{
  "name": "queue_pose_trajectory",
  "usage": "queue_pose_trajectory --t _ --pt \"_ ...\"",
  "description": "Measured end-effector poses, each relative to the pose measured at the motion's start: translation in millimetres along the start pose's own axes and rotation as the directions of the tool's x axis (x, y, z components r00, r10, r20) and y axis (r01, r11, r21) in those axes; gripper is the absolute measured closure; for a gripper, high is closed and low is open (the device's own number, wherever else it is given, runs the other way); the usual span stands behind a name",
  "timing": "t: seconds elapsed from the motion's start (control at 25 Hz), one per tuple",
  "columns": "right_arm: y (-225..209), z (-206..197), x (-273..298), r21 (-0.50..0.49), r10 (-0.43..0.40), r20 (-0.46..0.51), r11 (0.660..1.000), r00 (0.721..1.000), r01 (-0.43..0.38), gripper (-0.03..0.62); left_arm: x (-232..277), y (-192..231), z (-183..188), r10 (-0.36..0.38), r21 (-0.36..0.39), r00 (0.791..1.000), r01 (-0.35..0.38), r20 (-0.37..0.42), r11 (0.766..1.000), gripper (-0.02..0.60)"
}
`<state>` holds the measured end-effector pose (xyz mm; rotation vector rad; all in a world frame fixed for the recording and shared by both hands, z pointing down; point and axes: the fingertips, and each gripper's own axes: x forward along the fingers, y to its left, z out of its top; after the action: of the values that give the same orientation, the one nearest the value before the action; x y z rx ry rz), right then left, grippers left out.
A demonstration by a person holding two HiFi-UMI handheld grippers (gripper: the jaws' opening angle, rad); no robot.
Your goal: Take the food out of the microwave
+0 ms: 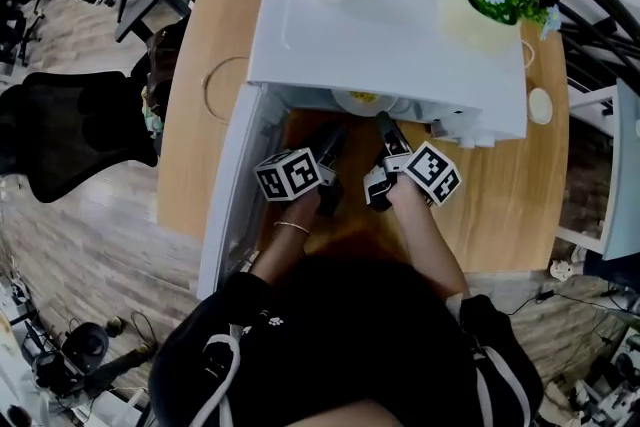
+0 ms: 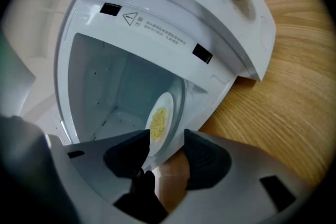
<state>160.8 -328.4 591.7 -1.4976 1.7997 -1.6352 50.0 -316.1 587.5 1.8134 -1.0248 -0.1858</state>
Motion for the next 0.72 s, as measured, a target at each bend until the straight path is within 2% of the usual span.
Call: queue_pose_trajectory --t 0.4,0.72 --pt "-18 -2 16 0.166 -0.063 0.009 0.984 0.998 0.061 0.386 -4 -3 -8 0.006 -0.020 1.000 -0.006 -0.016 1.000 0.460" --pt "-15 -11 19 0.204 -0.065 0.010 0.977 0.998 0.061 0.454 -10 5 -4 0.007 -0.021 1.000 -0.007 -0.011 1.000 0.460"
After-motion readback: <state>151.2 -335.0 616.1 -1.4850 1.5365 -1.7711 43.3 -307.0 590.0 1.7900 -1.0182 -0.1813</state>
